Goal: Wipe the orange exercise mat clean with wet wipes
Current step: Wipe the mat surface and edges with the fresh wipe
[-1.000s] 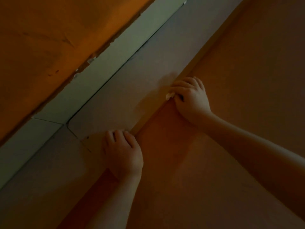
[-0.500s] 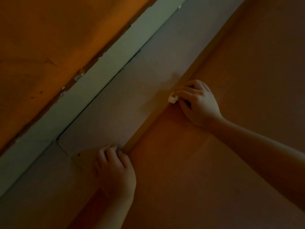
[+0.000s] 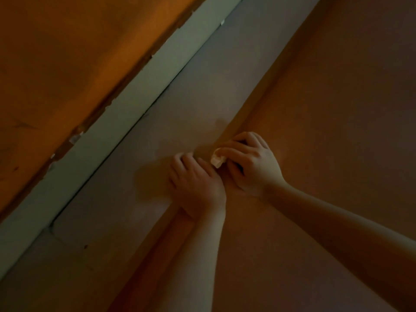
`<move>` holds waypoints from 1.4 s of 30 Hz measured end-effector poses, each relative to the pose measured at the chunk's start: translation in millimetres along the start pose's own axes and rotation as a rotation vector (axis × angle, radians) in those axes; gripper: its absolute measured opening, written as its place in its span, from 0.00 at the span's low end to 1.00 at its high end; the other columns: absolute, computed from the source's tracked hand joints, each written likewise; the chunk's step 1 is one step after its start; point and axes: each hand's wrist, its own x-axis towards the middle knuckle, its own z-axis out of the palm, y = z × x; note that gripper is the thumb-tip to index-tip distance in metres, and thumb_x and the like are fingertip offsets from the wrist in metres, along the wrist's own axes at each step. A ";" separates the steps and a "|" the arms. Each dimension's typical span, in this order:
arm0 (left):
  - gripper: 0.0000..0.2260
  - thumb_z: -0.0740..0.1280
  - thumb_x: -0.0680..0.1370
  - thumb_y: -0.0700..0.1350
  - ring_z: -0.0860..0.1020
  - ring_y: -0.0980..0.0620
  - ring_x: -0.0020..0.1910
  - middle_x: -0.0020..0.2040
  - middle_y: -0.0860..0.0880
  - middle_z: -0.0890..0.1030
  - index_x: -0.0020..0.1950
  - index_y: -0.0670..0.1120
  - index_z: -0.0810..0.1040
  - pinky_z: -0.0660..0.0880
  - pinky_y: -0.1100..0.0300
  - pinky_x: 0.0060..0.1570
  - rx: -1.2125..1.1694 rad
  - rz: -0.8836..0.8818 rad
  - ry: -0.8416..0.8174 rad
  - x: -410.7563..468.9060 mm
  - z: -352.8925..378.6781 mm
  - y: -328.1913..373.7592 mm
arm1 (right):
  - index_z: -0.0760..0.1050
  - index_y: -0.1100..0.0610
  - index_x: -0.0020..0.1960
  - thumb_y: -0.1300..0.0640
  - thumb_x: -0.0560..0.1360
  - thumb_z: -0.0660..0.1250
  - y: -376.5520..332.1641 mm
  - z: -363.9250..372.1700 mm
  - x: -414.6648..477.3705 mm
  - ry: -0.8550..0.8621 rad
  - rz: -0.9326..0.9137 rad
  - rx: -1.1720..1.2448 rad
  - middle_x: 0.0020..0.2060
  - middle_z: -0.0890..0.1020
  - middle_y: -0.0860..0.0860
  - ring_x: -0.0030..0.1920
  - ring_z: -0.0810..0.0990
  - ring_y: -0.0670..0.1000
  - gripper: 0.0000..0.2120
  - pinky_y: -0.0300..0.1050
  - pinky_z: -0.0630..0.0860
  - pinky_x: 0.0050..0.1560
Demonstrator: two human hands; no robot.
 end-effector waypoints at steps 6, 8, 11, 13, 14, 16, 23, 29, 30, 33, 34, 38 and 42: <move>0.12 0.56 0.77 0.46 0.75 0.42 0.52 0.53 0.45 0.76 0.50 0.43 0.77 0.69 0.47 0.51 0.014 0.016 -0.034 2.2 0.4 0.2 | 0.82 0.55 0.54 0.58 0.75 0.63 -1.4 1.6 -1.4 0.003 0.040 -0.019 0.55 0.83 0.49 0.54 0.76 0.55 0.12 0.49 0.69 0.60; 0.12 0.56 0.77 0.46 0.75 0.41 0.52 0.53 0.44 0.76 0.50 0.43 0.77 0.69 0.46 0.52 0.021 0.029 -0.038 3.7 -0.1 -1.1 | 0.82 0.56 0.54 0.57 0.75 0.62 -3.1 2.3 -0.5 0.015 0.066 -0.039 0.55 0.83 0.50 0.54 0.76 0.54 0.12 0.49 0.70 0.60; 0.12 0.56 0.77 0.46 0.75 0.40 0.52 0.53 0.43 0.76 0.50 0.42 0.77 0.69 0.45 0.53 0.028 0.025 -0.054 4.1 0.8 -0.1 | 0.82 0.57 0.54 0.57 0.75 0.63 -3.5 2.2 -0.1 0.023 0.073 -0.050 0.57 0.82 0.51 0.55 0.74 0.53 0.13 0.49 0.70 0.61; 0.12 0.56 0.77 0.46 0.75 0.40 0.52 0.53 0.43 0.76 0.49 0.42 0.77 0.69 0.45 0.53 0.029 0.028 -0.050 3.9 1.5 -0.6 | 0.82 0.57 0.54 0.56 0.74 0.64 -4.0 2.2 0.4 0.026 0.073 -0.046 0.56 0.82 0.51 0.54 0.75 0.53 0.12 0.49 0.71 0.60; 0.13 0.56 0.77 0.46 0.74 0.40 0.52 0.53 0.43 0.76 0.49 0.42 0.77 0.69 0.45 0.52 0.027 0.034 -0.048 4.5 1.7 0.5 | 0.82 0.57 0.53 0.55 0.74 0.64 -3.2 1.9 1.4 0.033 0.077 -0.046 0.56 0.83 0.51 0.54 0.75 0.53 0.12 0.49 0.72 0.60; 0.13 0.56 0.77 0.46 0.74 0.39 0.52 0.53 0.42 0.77 0.49 0.41 0.77 0.69 0.45 0.52 0.032 0.039 -0.047 5.2 0.5 1.2 | 0.83 0.57 0.53 0.54 0.75 0.64 -3.1 2.0 2.6 0.038 0.079 -0.045 0.55 0.83 0.51 0.54 0.75 0.53 0.12 0.49 0.72 0.59; 0.13 0.56 0.77 0.46 0.74 0.40 0.53 0.55 0.42 0.77 0.50 0.41 0.78 0.70 0.46 0.51 0.056 0.050 -0.050 3.4 -2.2 1.8 | 0.83 0.57 0.52 0.54 0.76 0.62 0.2 2.8 0.7 0.025 0.073 -0.031 0.54 0.83 0.50 0.54 0.75 0.52 0.13 0.50 0.71 0.61; 0.16 0.54 0.78 0.47 0.75 0.39 0.54 0.55 0.42 0.77 0.51 0.40 0.79 0.71 0.45 0.53 0.030 0.029 -0.041 3.5 -4.3 3.3 | 0.83 0.56 0.52 0.56 0.76 0.62 -2.1 -1.8 3.8 -0.004 0.069 0.022 0.54 0.83 0.50 0.54 0.76 0.52 0.12 0.49 0.71 0.60; 0.17 0.54 0.78 0.47 0.75 0.39 0.54 0.55 0.42 0.77 0.51 0.40 0.79 0.71 0.45 0.54 0.020 0.023 -0.037 3.7 -4.5 3.1 | 0.83 0.56 0.53 0.56 0.76 0.61 -1.1 -2.7 4.6 -0.010 0.059 0.042 0.54 0.83 0.50 0.55 0.76 0.53 0.12 0.49 0.71 0.60; 0.18 0.53 0.78 0.48 0.75 0.39 0.54 0.55 0.42 0.77 0.52 0.40 0.79 0.70 0.43 0.55 0.026 0.011 -0.042 3.2 -5.5 5.8 | 0.83 0.54 0.52 0.56 0.75 0.62 11.4 -8.9 9.0 -0.040 -0.025 0.029 0.54 0.83 0.49 0.54 0.76 0.53 0.12 0.51 0.70 0.60; 0.19 0.52 0.79 0.48 0.74 0.39 0.55 0.56 0.42 0.77 0.52 0.40 0.79 0.70 0.43 0.56 0.024 0.002 -0.042 2.9 -6.4 6.6 | 0.83 0.54 0.51 0.56 0.74 0.62 20.0 -13.1 13.3 -0.052 -0.055 0.004 0.53 0.83 0.49 0.54 0.76 0.53 0.12 0.52 0.69 0.60; 0.20 0.51 0.79 0.49 0.73 0.38 0.56 0.57 0.42 0.76 0.52 0.39 0.79 0.70 0.40 0.57 0.008 -0.028 -0.035 0.9 -8.5 8.2 | 0.83 0.56 0.46 0.57 0.71 0.61 79.8 -35.2 47.1 -0.008 -0.069 -0.132 0.44 0.85 0.50 0.48 0.79 0.57 0.12 0.51 0.65 0.57; 0.21 0.50 0.79 0.49 0.74 0.38 0.56 0.57 0.43 0.75 0.53 0.39 0.79 0.71 0.39 0.57 -0.016 -0.044 -0.035 0.8 -6.7 8.9 | 0.82 0.57 0.43 0.60 0.71 0.60 115.1 -46.3 69.6 -0.001 0.037 -0.190 0.42 0.84 0.51 0.45 0.78 0.57 0.12 0.50 0.68 0.50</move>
